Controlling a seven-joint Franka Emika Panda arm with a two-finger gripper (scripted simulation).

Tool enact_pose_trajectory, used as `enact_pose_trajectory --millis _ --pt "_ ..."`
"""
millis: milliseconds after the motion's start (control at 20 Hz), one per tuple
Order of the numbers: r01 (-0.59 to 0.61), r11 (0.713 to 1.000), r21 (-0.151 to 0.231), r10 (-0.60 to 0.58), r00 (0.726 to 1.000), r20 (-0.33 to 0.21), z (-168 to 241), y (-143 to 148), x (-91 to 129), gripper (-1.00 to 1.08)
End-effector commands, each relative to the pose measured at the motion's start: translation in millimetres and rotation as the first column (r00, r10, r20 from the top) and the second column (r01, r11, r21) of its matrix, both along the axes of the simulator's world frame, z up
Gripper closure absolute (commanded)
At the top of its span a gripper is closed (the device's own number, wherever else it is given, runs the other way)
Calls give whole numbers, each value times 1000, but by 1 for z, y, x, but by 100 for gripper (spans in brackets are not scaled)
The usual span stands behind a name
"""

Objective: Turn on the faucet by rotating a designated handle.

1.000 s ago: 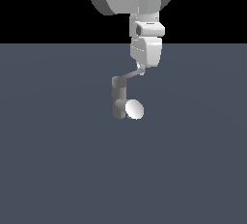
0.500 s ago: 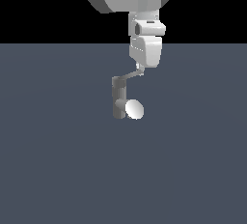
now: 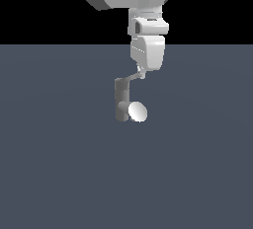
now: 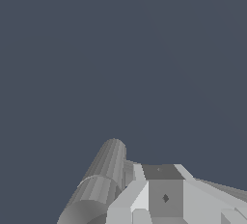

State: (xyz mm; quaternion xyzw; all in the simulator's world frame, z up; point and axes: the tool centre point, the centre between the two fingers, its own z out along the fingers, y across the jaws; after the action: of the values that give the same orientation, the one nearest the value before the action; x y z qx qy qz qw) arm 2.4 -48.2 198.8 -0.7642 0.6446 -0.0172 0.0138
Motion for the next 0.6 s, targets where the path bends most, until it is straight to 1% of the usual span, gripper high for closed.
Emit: enact_pose_trajectory --millis 0,250,300,350,550 --pt "-1 1000 2 1 999 -37 -14 5 -18 108" --pt "3 1000 1 -3 999 -43 -17 10 -34 108" --pt "3 1000 1 -3 999 -43 -17 10 -34 108" --pt "13 1000 2 -13 1000 -12 -4 3 -23 108" --pt "11 1000 2 -10 1000 -19 -7 22 -30 108"
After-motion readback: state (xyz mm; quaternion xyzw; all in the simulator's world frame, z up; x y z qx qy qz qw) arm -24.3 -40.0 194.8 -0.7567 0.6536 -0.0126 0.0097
